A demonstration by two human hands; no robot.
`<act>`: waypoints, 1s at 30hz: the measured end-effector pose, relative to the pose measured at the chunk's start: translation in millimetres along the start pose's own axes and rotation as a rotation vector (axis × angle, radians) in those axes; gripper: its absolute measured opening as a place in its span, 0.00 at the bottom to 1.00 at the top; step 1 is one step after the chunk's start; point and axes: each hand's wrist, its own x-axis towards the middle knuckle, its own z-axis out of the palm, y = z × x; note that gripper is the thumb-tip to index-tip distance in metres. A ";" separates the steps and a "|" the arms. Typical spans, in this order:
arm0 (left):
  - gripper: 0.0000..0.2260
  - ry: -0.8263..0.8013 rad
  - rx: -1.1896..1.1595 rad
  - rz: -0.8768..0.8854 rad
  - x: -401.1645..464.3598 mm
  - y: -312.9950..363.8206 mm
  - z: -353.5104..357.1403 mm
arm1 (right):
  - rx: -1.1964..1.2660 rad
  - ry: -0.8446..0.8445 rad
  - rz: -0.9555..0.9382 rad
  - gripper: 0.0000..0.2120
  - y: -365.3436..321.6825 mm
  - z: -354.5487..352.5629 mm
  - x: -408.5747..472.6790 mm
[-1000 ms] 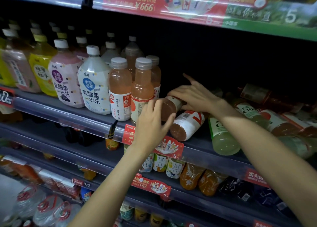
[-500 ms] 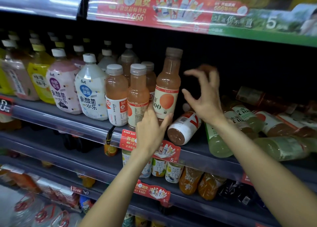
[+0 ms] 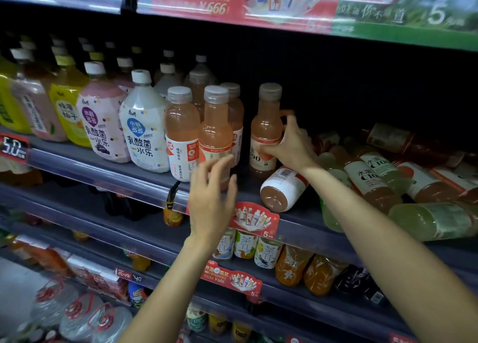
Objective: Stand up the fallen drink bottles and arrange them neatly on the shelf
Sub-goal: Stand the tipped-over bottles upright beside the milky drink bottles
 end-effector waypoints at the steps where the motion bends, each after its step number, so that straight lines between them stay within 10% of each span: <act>1: 0.19 0.052 0.018 -0.008 1.5 -4.1 -1.9 | 0.011 -0.004 0.017 0.37 0.7 2.3 2.9; 6: 0.32 -0.003 0.052 -0.139 13.2 -11.2 2.5 | 0.043 -0.065 0.027 0.40 2.9 11.6 11.1; 13: 0.21 0.074 -0.042 -0.083 12.6 13.7 1.9 | -0.262 -0.018 0.110 0.35 8.4 -21.7 -44.7; 23: 0.39 -1.163 -0.051 -0.398 60.4 58.5 45.4 | -0.341 0.042 -0.051 0.20 28.5 -36.5 -85.1; 30: 0.37 -0.793 -0.051 -0.279 22.2 59.4 51.1 | -0.282 0.119 0.003 0.14 41.1 -40.1 -91.7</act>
